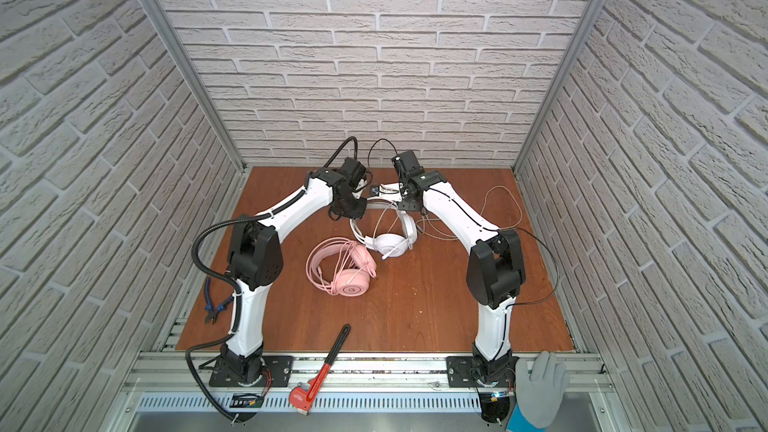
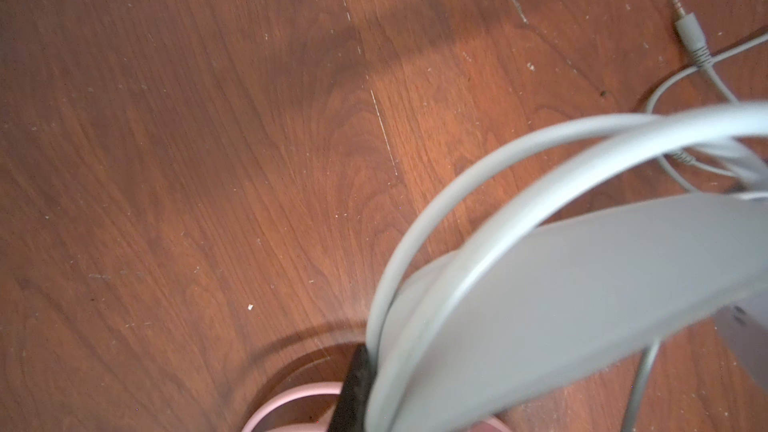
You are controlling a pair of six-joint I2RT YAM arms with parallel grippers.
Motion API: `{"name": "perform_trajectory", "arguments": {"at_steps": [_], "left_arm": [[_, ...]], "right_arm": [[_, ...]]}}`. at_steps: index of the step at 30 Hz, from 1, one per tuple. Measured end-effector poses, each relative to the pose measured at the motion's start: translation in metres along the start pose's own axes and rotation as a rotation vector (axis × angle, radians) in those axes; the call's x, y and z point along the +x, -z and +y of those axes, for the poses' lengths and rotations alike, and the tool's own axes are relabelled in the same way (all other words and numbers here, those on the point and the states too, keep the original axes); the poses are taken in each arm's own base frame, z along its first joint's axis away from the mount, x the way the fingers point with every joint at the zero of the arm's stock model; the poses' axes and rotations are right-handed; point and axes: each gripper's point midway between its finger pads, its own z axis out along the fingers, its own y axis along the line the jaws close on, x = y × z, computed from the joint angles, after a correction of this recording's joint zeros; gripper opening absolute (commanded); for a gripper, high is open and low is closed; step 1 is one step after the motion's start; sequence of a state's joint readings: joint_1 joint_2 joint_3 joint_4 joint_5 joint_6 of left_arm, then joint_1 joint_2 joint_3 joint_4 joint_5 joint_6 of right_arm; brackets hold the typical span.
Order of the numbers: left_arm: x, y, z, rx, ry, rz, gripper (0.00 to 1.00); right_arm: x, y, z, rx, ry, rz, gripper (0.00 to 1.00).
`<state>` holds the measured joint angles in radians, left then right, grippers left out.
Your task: Wrap the headphones
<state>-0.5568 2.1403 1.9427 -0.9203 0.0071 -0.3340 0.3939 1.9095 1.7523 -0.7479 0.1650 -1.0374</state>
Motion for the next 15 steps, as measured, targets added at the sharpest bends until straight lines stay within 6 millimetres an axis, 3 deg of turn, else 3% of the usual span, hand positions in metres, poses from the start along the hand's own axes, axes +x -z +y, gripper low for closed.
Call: {"name": "perform_trajectory", "arguments": {"at_steps": [5, 15], "left_arm": [[0.001, 0.001, -0.003, 0.021, -0.001, 0.0, 0.0], [0.006, 0.014, -0.016, 0.109, -0.021, -0.015, 0.0]], "right_arm": [[0.008, -0.002, 0.002, -0.046, -0.123, -0.027, 0.47], [0.031, -0.009, 0.002, -0.138, -0.461, -0.071, 0.48]]}}
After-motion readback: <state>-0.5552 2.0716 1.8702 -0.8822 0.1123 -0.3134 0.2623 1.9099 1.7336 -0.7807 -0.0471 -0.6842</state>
